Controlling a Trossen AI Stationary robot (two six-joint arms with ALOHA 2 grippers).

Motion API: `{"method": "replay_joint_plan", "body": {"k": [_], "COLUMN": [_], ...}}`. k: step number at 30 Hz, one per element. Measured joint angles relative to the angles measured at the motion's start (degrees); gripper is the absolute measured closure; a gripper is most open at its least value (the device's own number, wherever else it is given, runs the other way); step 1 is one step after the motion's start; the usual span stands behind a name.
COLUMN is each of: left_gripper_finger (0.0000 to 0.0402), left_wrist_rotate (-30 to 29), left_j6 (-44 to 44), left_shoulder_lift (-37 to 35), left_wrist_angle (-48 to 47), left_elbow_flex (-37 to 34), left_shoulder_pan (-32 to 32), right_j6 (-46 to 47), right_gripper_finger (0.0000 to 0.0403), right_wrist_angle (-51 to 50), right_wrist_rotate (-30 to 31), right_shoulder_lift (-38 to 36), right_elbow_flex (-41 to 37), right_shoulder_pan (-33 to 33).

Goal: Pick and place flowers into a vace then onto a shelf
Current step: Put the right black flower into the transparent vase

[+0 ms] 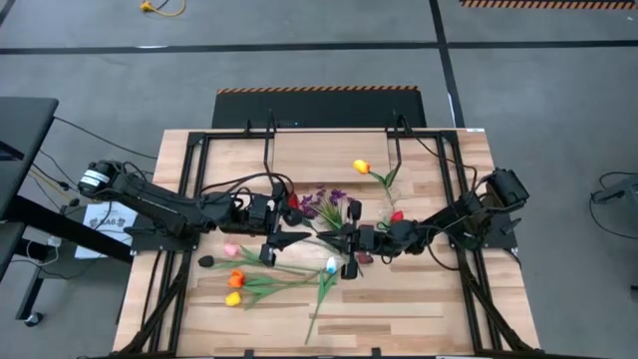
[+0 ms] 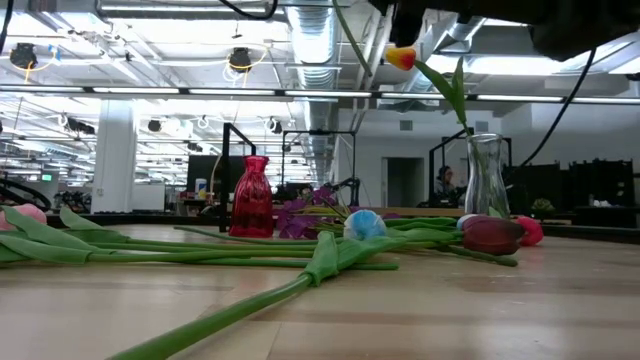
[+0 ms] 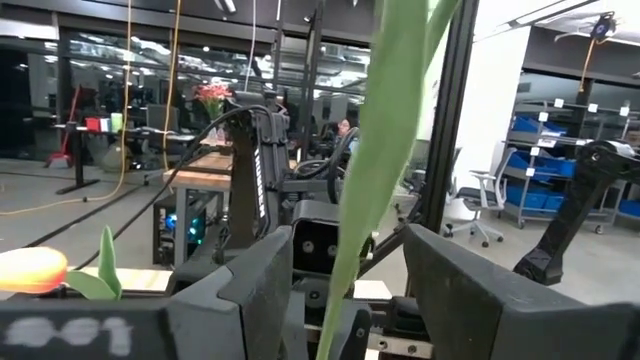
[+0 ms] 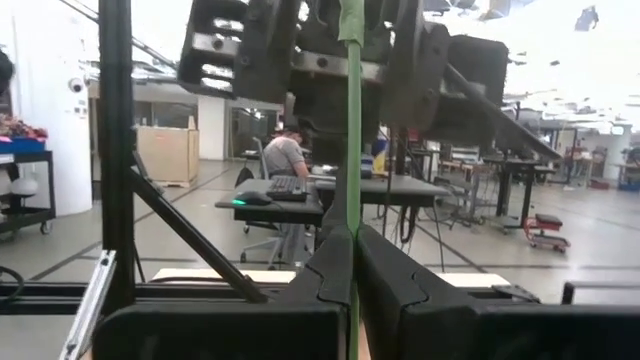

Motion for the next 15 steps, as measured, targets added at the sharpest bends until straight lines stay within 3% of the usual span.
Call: {"method": "replay_joint_plan", "body": {"k": [8,15], "left_gripper_finger": [0.0227,0.0286], "left_wrist_rotate": [-0.02,-0.04], "left_j6": [-0.18,-0.20], "left_shoulder_lift": [0.00,0.00], "left_wrist_angle": [-0.02,-0.09], "left_elbow_flex": [0.00,0.00], "left_shoulder_pan": [0.72,0.72], "right_j6": [1.19,1.19], "right_gripper_finger": [0.0403,0.0403], "right_wrist_angle": [-1.08,-1.08], "right_wrist_rotate": [0.00,0.00], "right_shoulder_lift": [0.02,0.02], "right_elbow_flex": [0.00,0.00], "right_shoulder_pan": [-0.94,-0.94]}}
